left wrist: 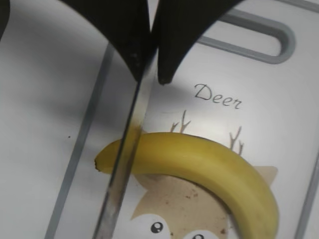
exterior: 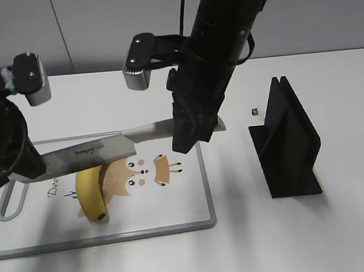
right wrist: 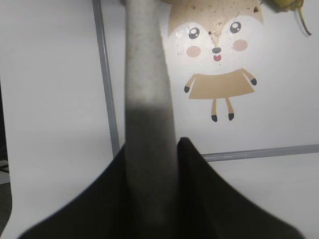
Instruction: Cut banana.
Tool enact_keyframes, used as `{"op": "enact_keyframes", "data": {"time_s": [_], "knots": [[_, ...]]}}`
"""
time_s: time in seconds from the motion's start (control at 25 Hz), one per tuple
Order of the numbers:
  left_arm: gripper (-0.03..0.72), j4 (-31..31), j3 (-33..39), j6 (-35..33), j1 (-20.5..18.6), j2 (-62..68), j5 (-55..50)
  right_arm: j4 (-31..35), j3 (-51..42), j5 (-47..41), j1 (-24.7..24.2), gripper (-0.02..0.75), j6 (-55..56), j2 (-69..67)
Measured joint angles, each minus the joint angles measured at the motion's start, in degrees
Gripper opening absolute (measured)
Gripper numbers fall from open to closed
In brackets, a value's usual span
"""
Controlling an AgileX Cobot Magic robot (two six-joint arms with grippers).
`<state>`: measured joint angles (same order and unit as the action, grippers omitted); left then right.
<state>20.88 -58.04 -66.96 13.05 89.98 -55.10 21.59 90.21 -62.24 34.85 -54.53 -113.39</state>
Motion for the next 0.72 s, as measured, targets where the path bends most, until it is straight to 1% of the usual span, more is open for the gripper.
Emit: {"op": "enact_keyframes", "data": {"time_s": [0.16, 0.28, 0.36, 0.52, 0.6, 0.72], "knots": [[0.003, 1.6, 6.0, 0.3, 0.5, 0.0, 6.7, -1.2, -4.0, 3.6, 0.5, 0.188, 0.4, -0.3], [0.003, 1.4, 8.7, 0.7, 1.6, 0.1, 10.1, -1.8, -6.7, 7.3, 0.7, 0.204, 0.7, -0.5], [0.003, 0.0, 9.9, 1.9, 3.5, 0.1, 12.2, -2.6, -7.7, 8.1, 0.8, 0.207, 0.8, -0.7], [0.002, -5.4, 11.5, 8.2, 6.9, 0.1, 15.7, -3.6, -8.3, 8.6, 0.8, 0.211, 0.9, -1.8], [0.002, -7.1, 11.7, 10.2, 7.3, 0.1, 15.8, -3.6, -8.3, 9.1, 0.8, 0.216, 1.1, -2.7], [0.002, -8.0, 12.2, 11.2, 7.4, 0.1, 16.1, -3.5, -8.3, 10.0, 0.8, 0.223, 1.3, -3.8]]}}
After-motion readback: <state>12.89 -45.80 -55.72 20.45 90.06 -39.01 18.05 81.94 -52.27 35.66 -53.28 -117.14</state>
